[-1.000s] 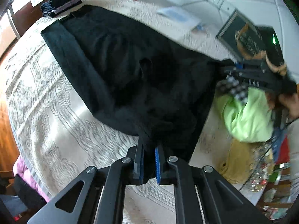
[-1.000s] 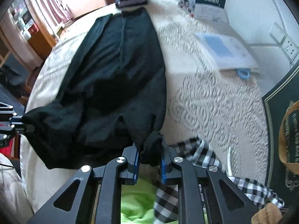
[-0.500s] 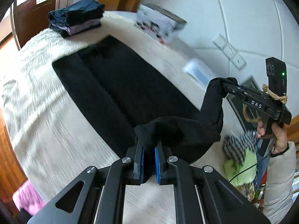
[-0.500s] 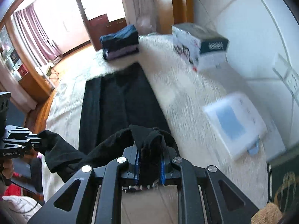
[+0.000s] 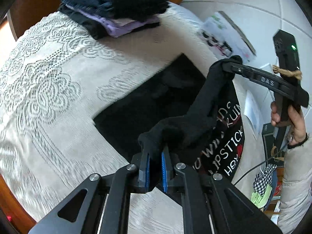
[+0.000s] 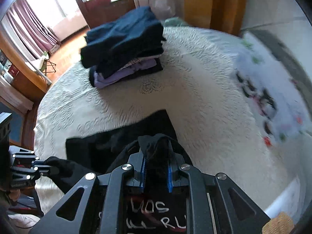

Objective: Fold clothes
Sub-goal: 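Lift and flip the black garment with both tools, lay it printed side up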

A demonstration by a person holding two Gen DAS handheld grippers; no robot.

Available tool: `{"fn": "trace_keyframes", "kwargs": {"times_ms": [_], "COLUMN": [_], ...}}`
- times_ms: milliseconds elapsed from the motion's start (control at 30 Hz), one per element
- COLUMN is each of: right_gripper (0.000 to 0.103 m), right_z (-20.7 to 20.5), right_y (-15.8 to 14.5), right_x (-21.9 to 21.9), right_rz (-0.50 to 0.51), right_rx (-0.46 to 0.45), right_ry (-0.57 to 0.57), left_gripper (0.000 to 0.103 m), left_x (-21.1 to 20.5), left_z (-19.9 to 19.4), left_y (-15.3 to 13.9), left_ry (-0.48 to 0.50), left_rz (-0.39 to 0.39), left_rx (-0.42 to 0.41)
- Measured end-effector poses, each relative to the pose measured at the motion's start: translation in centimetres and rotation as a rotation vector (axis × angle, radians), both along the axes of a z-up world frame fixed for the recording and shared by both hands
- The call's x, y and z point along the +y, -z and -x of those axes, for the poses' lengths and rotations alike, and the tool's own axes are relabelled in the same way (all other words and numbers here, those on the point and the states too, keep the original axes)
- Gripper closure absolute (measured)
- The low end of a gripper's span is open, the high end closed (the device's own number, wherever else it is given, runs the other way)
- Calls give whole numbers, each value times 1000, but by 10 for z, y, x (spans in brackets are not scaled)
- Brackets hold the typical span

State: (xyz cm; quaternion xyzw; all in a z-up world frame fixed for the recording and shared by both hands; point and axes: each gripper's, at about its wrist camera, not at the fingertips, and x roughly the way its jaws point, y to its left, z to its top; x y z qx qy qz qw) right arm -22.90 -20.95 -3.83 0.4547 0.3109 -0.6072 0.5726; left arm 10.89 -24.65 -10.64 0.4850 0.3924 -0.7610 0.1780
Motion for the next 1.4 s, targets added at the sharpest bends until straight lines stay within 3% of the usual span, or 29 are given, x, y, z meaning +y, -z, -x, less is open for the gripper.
{"fn": "trace_keyframes", "kwargs": {"times_ms": [33,67,100,133,233,333,433,600,733,800,833,867,967,1033,1067,1133,1167,1200,1233,1267,1333,1400], "right_gripper": [75,66,45,36,36,36,37,40,40,40,40,40,45,97,101,101,101,100,96,92,70,70], "right_z": [3,5,8,11,15,14,8,18,28,29,30,30,29,24,21,19,18,20,22,25,27,24], "right_y": [3,6,8,11,4,-1,2,5,8,15,18,24,41,49,51,44,41,31,21,13,2,4], "right_x": [-5,-9,-14,-18,-11,10,38,51,43,35,31,24,4,-13,-20,-36,-43,-45,-46,-46,-46,-42], "right_rz": [-2,-3,-4,-5,21,27,-3,-33,-40,-60,-70,-80,-94,-98,-109,-62,-38,27,94,146,183,151], "right_rx": [-5,-9,-13,-17,-20,-24,-32,-5,-23,-29,-32,-33,-50,-76,-71,-73,-74,-104,-137,-156,-162,-136], "right_ry": [14,29,43,58,72,75,52,47,43,32,26,18,1,-32,-44,-53,-57,-48,-37,-19,4,-12], "left_gripper": [83,60,47,38,38,38,38,38,38,64,94,97,97,97,97,94,88,78,58,47,46,46], "left_x": [-8,-15,-21,-26,-26,-6,27,77,84,77,72,67,52,37,28,9,-6,-21,-31,-40,-48,-51], "left_z": [-1,-4,-7,-10,-20,-15,2,29,46,51,52,52,50,45,42,36,31,27,22,17,11,5], "left_y": [3,2,1,-1,-20,-34,-38,-23,-2,11,16,18,18,12,8,1,-4,-9,-13,-17,-22,-26], "left_ry": [-5,-17,-29,-40,-59,-9,68,116,133,130,124,114,87,44,17,-39,-82,-124,-164,-200,-235,-259], "left_rz": [-4,13,30,53,177,268,303,360,371,351,325,307,284,280,274,260,243,233,251,270,297,310], "left_rx": [-3,-4,-6,-7,-17,-37,-47,-96,-128,-135,-142,-139,-133,-118,-107,-84,-66,-54,-62,-69,-83,-86]}}
